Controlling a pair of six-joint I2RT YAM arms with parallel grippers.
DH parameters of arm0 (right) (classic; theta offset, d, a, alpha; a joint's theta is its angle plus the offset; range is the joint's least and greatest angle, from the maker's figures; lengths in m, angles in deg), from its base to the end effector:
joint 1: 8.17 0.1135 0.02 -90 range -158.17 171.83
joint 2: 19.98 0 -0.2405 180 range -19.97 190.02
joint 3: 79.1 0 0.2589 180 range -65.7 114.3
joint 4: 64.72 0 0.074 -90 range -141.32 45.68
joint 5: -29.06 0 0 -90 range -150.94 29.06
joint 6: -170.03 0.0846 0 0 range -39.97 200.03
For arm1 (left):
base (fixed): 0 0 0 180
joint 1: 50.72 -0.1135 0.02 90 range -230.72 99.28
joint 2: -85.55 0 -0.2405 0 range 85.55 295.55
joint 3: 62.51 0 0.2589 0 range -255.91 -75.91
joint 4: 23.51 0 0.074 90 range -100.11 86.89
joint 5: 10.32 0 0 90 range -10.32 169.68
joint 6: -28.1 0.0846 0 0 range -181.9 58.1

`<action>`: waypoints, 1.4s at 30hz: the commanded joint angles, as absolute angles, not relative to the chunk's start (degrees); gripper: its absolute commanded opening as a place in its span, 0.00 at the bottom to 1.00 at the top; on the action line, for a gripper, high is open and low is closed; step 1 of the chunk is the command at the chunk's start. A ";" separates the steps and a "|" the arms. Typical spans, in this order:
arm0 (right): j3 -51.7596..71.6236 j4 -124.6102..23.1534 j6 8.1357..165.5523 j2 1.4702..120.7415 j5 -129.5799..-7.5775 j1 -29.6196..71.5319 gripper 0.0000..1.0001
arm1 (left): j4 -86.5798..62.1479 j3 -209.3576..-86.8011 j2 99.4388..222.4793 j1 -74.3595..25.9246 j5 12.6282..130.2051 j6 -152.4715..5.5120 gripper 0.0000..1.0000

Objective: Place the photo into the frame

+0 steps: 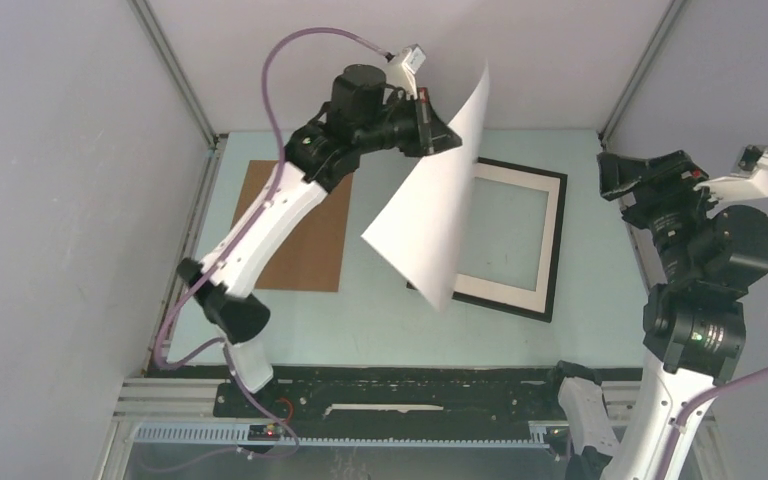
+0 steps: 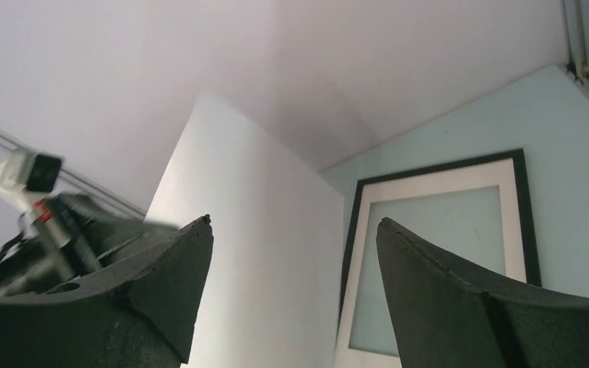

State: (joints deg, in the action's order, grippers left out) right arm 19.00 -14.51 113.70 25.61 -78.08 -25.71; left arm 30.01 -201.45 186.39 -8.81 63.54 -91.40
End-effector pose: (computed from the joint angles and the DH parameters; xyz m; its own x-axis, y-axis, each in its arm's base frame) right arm 0.1639 -0.0256 0.4969 0.0358 0.5443 -0.8381 -0.0152 0.8389 0.5441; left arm 0.2958 -0.2971 0.4682 -0.5864 -0.1093 -0.8026 0.6346 0.5538 -0.5390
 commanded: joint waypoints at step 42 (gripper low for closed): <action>3.99 -50.70 118.27 60.40 -77.82 -20.57 0.92 | -47.12 -169.26 223.40 -19.65 66.27 -151.17 0.00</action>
